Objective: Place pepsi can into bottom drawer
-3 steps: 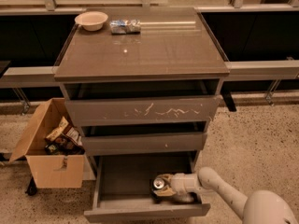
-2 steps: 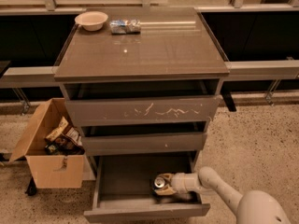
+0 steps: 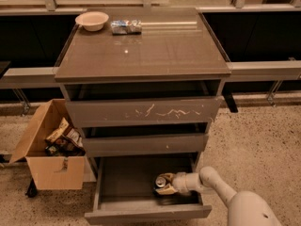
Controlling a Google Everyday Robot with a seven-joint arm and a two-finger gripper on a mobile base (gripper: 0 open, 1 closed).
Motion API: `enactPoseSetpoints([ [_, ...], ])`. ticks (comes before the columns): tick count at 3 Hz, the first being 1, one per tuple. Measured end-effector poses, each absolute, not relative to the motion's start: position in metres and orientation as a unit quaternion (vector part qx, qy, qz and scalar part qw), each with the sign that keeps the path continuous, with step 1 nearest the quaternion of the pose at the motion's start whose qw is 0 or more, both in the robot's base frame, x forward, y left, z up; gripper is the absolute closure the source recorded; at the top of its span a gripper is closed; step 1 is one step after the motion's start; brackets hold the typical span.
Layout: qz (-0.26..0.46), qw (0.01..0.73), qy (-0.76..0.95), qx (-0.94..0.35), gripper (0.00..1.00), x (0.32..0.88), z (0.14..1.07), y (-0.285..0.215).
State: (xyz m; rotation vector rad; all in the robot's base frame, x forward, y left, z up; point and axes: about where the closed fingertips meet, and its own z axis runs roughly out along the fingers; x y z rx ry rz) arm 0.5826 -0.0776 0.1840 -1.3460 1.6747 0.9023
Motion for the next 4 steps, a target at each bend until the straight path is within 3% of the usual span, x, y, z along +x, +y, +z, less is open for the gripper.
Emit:
enactPoseSetpoints([
  [2, 0.381, 0.403, 0.646, -0.524, 0.05, 0.58, 0.195, -0.079],
  [4, 0.407, 0.426, 0.605, -0.537, 0.0, 0.563, 0.259, -0.092],
])
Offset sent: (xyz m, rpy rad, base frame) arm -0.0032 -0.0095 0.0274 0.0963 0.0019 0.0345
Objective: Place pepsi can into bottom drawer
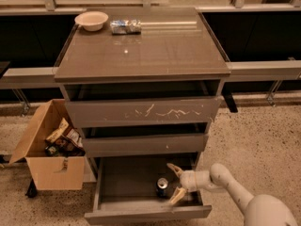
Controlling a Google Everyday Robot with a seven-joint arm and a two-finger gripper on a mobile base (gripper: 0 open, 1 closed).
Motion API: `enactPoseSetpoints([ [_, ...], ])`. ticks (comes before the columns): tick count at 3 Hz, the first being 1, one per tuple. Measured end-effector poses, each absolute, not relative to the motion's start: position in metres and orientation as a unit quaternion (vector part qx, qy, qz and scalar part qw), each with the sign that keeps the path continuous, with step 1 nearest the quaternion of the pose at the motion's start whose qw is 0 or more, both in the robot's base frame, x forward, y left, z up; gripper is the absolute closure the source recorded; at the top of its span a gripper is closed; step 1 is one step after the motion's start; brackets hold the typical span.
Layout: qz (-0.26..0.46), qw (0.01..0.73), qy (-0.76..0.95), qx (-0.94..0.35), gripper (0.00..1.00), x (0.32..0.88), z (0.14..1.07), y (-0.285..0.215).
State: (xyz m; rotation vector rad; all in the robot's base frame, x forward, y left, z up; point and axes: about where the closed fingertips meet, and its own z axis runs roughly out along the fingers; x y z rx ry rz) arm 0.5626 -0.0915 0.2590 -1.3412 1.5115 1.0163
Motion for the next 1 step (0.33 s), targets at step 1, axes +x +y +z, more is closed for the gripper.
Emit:
enactPoseSetpoints([
  [1, 0.414, 0.413, 0.602, -0.544, 0.0, 0.5448, 0.3006, -0.11],
])
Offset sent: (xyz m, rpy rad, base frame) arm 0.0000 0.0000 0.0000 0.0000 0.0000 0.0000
